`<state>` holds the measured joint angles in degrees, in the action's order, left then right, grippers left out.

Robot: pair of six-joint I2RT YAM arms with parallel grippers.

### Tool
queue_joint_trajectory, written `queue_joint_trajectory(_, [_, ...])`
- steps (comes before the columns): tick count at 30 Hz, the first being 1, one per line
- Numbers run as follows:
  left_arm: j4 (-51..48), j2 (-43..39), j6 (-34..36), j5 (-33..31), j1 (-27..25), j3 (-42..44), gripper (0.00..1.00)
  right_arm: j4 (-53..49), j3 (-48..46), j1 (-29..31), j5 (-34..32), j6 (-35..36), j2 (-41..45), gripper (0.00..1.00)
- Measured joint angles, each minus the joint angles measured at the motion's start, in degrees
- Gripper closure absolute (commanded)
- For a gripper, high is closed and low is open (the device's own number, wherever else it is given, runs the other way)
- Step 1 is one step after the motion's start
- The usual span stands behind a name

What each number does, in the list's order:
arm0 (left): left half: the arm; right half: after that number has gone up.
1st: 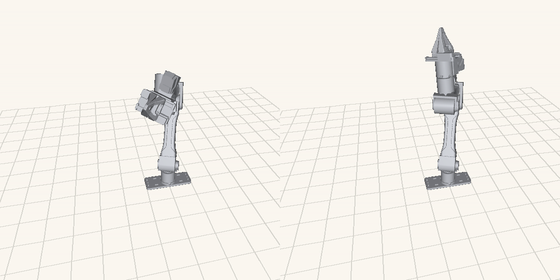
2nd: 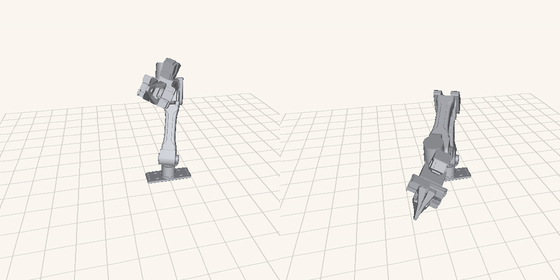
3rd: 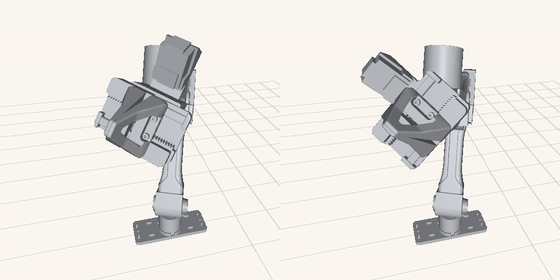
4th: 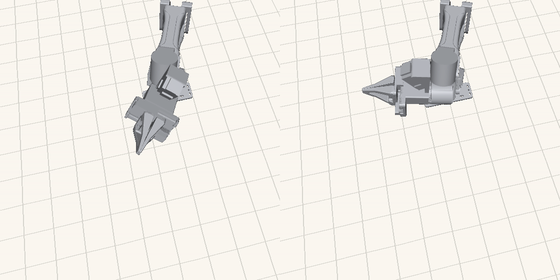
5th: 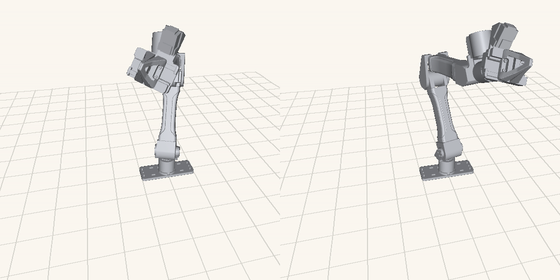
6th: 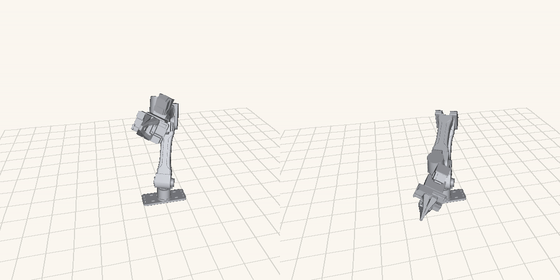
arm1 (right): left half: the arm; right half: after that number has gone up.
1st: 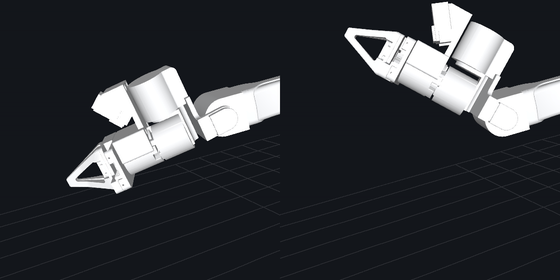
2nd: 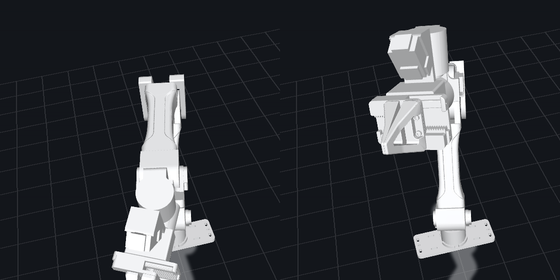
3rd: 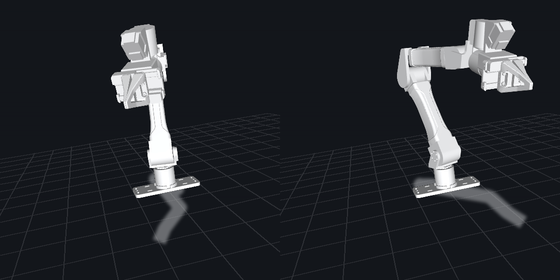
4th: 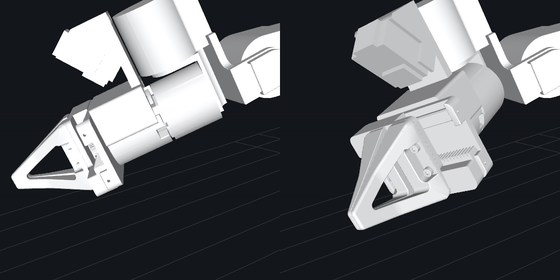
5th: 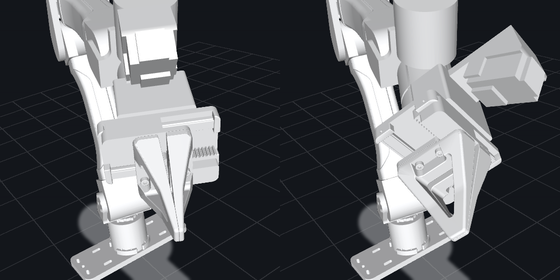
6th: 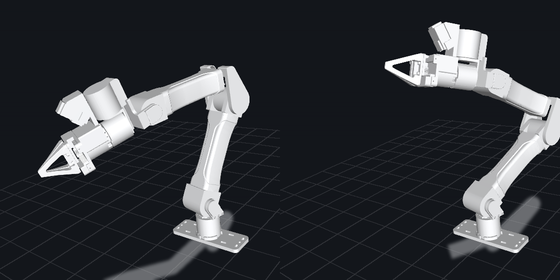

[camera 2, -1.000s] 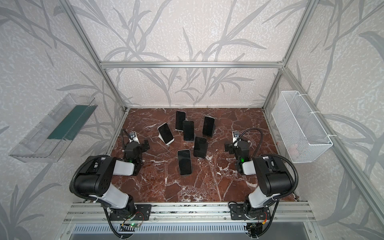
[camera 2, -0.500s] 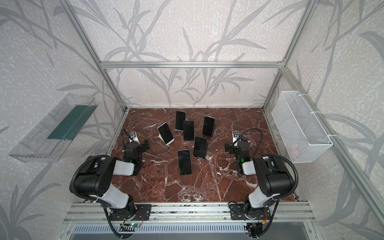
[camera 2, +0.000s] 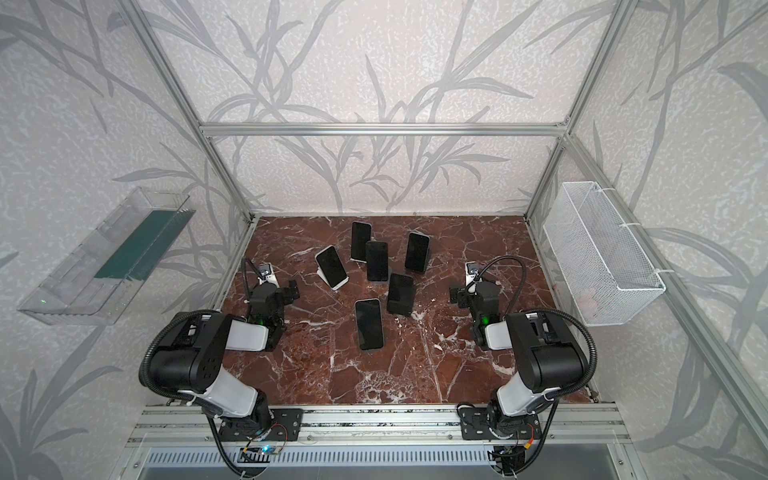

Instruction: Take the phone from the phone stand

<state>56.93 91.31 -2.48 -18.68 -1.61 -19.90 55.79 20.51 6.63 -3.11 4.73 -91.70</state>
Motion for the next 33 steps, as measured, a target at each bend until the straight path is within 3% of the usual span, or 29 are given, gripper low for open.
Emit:
queue_joint_trajectory(10, [1.64, -0.26, 0.37, 2.45, -0.02, 0.81, 0.01, 0.0, 0.0, -0.02, 0.39, 0.02, 0.0, 0.01])
queue_joint_trajectory(16, [-1.01, -7.74, 0.55, 1.95, -0.61, 2.84, 0.01, -2.71, 0.2, -0.02, 1.49, 0.07, 2.45, 0.01])
queue_joint_trajectory(22, [-11.85, -20.02, 0.2, 1.64, -0.9, -0.63, 0.01, -11.04, 2.99, 0.0, 2.73, 0.28, 9.53, 0.01])
queue_joint_trajectory(27, [-28.11, -34.91, -1.64, 3.67, -0.96, -5.29, 0.01, -18.03, 3.93, 0.07, 3.82, -0.44, 18.38, 0.01])
queue_joint_trajectory(30, [-37.97, -41.83, -4.9, 4.39, -0.96, -10.34, 0.01, -24.2, 6.08, 0.37, 0.98, -3.98, 21.79, 0.01])
queue_joint_trajectory(33, [-49.83, -46.4, -15.19, 1.95, -0.96, -17.55, 0.01, -37.68, 12.63, 0.57, -3.98, -13.09, 25.07, 0.01])
